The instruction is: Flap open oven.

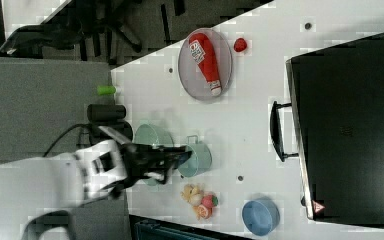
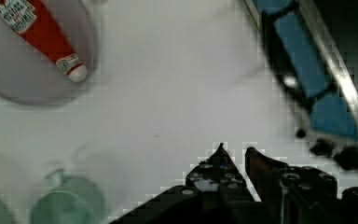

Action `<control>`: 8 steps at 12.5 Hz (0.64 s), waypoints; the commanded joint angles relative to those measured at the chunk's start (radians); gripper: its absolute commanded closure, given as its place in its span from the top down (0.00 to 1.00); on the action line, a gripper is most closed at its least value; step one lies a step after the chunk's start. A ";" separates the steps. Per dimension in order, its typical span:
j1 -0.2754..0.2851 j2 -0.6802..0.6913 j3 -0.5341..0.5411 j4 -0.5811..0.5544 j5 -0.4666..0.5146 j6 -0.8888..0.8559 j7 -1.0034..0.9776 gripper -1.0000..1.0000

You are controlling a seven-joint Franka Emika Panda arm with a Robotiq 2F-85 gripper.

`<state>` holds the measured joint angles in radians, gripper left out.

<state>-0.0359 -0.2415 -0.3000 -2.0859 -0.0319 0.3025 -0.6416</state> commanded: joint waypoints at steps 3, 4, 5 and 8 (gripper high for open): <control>-0.044 0.121 -0.105 -0.062 -0.002 0.208 -0.560 0.17; -0.045 0.148 -0.120 -0.071 -0.002 0.249 -0.567 0.17; -0.045 0.175 -0.132 -0.080 -0.002 0.284 -0.567 0.17; -0.050 0.252 -0.144 -0.109 -0.002 0.394 -0.567 0.17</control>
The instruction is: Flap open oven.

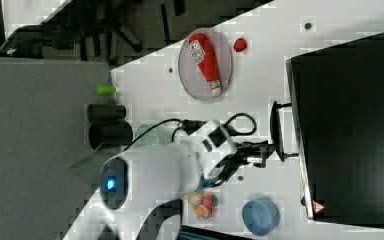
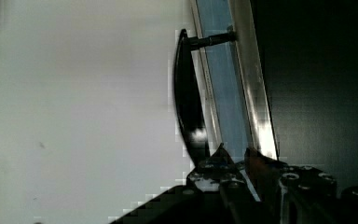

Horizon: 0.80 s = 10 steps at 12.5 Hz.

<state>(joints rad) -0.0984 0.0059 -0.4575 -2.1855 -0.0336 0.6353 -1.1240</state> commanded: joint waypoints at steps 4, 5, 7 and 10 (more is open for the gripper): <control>0.008 0.081 0.014 -0.051 0.000 0.198 -0.085 0.17; 0.008 0.094 0.016 -0.057 0.000 0.218 -0.085 0.17; 0.010 0.121 0.018 -0.063 0.000 0.242 -0.085 0.17; 0.024 0.142 0.029 -0.066 -0.012 0.266 -0.079 0.17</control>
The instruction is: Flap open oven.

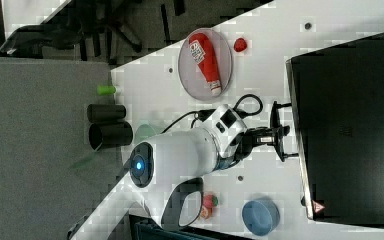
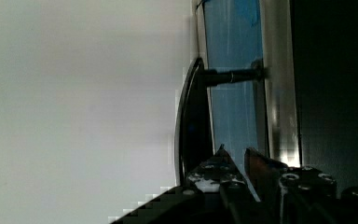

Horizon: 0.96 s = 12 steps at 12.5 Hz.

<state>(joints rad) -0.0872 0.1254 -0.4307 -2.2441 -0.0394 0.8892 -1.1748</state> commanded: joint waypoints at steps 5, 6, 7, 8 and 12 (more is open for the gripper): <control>0.077 0.022 0.011 -0.025 -0.229 0.011 0.182 0.17; 0.089 0.022 0.015 -0.032 -0.280 0.011 0.245 0.17; 0.101 0.022 0.021 -0.039 -0.325 0.011 0.294 0.17; 0.112 0.022 0.030 -0.049 -0.357 0.011 0.332 0.17; 0.146 0.034 0.080 -0.086 -0.442 0.011 0.482 0.17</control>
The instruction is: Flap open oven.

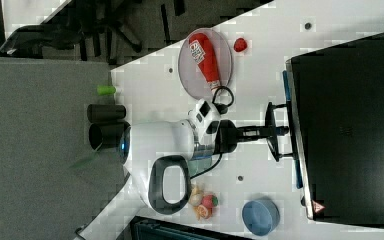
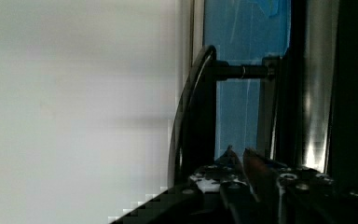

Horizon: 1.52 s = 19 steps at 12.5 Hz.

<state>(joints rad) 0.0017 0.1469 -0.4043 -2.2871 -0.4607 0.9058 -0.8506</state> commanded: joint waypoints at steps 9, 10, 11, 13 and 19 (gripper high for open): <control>0.158 0.211 0.150 -0.027 -0.358 -0.027 0.689 0.17; 0.176 0.241 0.152 -0.016 -0.386 -0.037 0.761 0.17; 0.194 0.272 0.154 -0.006 -0.405 -0.042 0.799 0.17; 0.222 0.332 0.158 0.012 -0.408 -0.036 0.812 0.17; 0.233 0.321 0.160 0.090 -0.366 -0.004 0.857 0.17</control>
<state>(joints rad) 0.2277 0.5283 -0.2441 -2.2441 -0.8203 0.8594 -0.0679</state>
